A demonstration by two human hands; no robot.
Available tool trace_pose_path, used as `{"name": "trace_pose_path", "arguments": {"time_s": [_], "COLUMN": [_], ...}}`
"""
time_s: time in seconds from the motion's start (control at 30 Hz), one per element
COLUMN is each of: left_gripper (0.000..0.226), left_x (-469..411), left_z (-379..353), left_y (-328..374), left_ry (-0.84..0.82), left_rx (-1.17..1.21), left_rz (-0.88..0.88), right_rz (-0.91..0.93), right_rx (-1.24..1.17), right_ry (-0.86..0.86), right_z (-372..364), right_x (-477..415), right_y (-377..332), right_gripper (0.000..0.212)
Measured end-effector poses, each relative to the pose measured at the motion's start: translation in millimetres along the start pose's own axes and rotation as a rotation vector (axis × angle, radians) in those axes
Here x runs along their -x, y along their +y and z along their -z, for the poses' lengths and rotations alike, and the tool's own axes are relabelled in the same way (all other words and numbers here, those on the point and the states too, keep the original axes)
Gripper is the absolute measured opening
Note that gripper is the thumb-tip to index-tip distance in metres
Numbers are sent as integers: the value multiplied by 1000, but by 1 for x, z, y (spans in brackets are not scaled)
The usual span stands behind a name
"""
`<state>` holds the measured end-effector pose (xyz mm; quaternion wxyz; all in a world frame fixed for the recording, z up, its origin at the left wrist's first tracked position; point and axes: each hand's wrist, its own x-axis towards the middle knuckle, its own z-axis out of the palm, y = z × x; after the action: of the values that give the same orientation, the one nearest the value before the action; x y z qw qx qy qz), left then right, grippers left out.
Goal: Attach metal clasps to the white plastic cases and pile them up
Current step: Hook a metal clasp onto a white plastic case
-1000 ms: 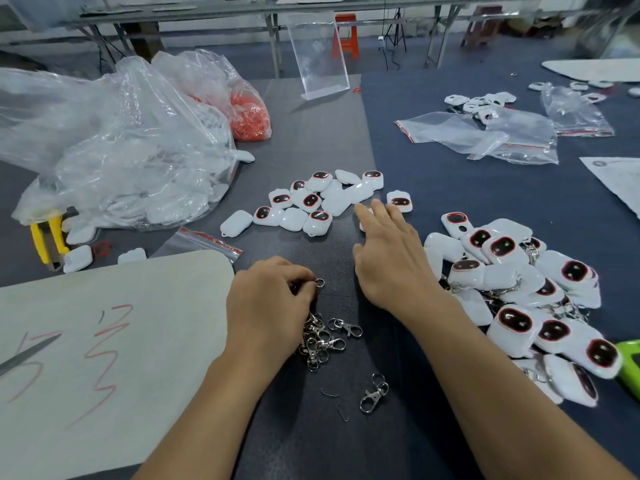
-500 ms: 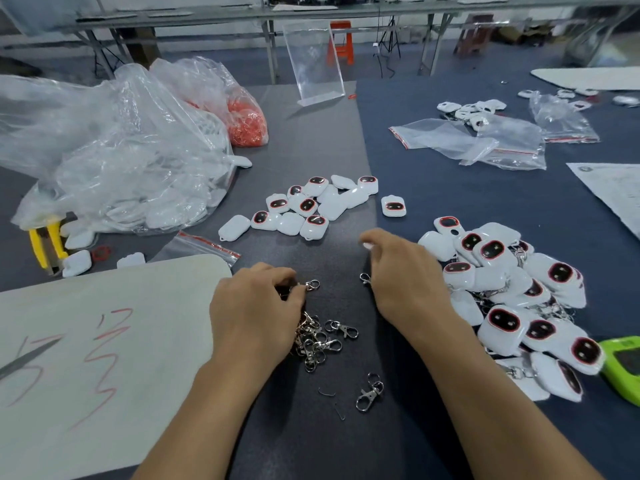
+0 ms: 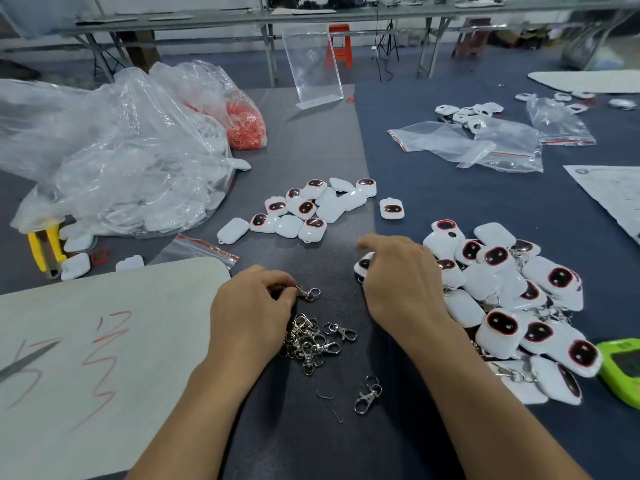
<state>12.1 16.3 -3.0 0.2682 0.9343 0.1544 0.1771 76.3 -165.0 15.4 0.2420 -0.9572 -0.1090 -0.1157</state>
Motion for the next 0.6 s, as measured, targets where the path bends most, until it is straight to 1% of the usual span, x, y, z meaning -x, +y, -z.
{"name": "trace_pose_path", "arguments": {"time_s": [0.07,0.13,0.23,0.3,0.37,0.47,0.53,0.6], "left_gripper": [7,4,8,9,17,28,27,21], "left_x": [1,2,5,6,5,5,5,5], "left_z": [0,1,2,4,6,7,8,10], "left_y": [0,2,5,5,4,5,6,5], "left_ry": [29,68,35,-20,-80,-164,-135,-67], "left_rx": [16,-30,-117,-90,-4,139,193,189], "left_rz": [31,40,-1,-22,-52,-84,-60,7], "right_rz": [-78,-110,-27,22,40,15,-51,-124], "right_rx": [12,69,152,161,164,106,48,11], "right_ry": [-51,-23,-61,-91,-103,-117,-137,-142], "right_z": [3,7,5,3,1,1,7,16], "right_x": [-4,-6,-4,-2,-3,-5,-8,-10], "right_y": [7,14,14,12,10,10,13,19], "right_gripper": [39,26,28,25,24,34,47,54]}}
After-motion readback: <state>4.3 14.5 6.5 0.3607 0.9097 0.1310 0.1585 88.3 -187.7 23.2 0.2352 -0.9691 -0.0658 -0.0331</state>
